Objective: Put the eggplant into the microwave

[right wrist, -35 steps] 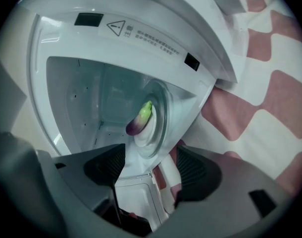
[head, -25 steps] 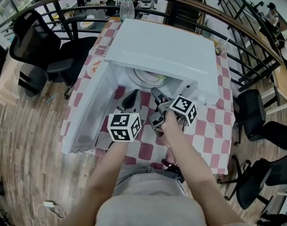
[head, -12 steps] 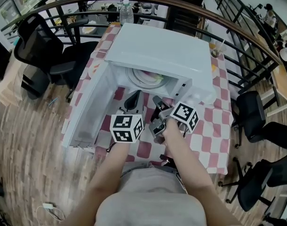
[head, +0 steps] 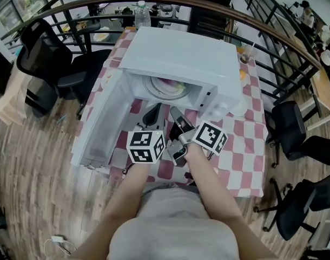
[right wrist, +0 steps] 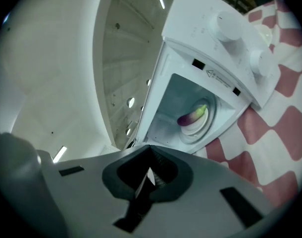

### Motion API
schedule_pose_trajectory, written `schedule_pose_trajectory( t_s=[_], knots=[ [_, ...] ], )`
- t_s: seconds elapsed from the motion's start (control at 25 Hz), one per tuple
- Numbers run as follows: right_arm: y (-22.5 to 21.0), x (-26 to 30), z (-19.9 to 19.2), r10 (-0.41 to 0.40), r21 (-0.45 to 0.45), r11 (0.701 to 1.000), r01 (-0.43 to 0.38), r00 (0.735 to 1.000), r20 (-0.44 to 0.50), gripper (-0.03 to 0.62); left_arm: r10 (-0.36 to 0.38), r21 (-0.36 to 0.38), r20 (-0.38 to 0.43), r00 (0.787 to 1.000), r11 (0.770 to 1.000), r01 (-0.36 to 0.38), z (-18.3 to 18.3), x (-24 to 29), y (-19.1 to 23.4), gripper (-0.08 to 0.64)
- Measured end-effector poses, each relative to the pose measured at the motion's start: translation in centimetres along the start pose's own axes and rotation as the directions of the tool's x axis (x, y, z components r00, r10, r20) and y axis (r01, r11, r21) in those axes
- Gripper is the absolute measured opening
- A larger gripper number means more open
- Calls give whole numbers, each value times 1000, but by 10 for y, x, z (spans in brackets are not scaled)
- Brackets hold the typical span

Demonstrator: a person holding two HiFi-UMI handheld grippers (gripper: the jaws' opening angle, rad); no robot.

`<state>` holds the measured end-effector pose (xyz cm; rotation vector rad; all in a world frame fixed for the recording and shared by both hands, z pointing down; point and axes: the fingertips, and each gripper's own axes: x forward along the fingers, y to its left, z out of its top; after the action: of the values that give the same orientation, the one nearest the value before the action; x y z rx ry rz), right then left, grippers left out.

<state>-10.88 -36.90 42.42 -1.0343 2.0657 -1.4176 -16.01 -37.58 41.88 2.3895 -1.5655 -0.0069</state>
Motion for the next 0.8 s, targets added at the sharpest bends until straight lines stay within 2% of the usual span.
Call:
schedule_pose_trajectory(
  t_s=[0.12, 0.24, 0.32, 0.44, 0.6, 0.8],
  knots=[
    [9, -4, 4, 24, -150, 989, -19, 999, 31, 25, -10, 11, -1, 1000, 1000, 10, -1, 0, -4, 5],
    [12, -9, 10, 14, -309, 951, 7, 998, 66, 25, -23, 22, 4, 1000, 999, 23, 1, 1, -7, 5],
    [14, -11, 13, -10, -383, 923, 40, 997, 80, 23, -30, 33, 5, 1000, 999, 30, 2, 1, -9, 5],
    [12, -14, 13, -61, -481, 871, 97, 994, 91, 23, -40, 56, 1, 999, 998, 40, 1, 0, -13, 5],
    [12, -19, 18, -92, -598, 786, 156, 986, 135, 23, -61, 76, 2, 998, 995, 60, 1, -1, -19, 5],
    [14, -26, 29, -94, -670, 710, 219, 971, 218, 23, -69, 83, 18, 997, 994, 67, 6, -1, -18, 5]
  ],
)
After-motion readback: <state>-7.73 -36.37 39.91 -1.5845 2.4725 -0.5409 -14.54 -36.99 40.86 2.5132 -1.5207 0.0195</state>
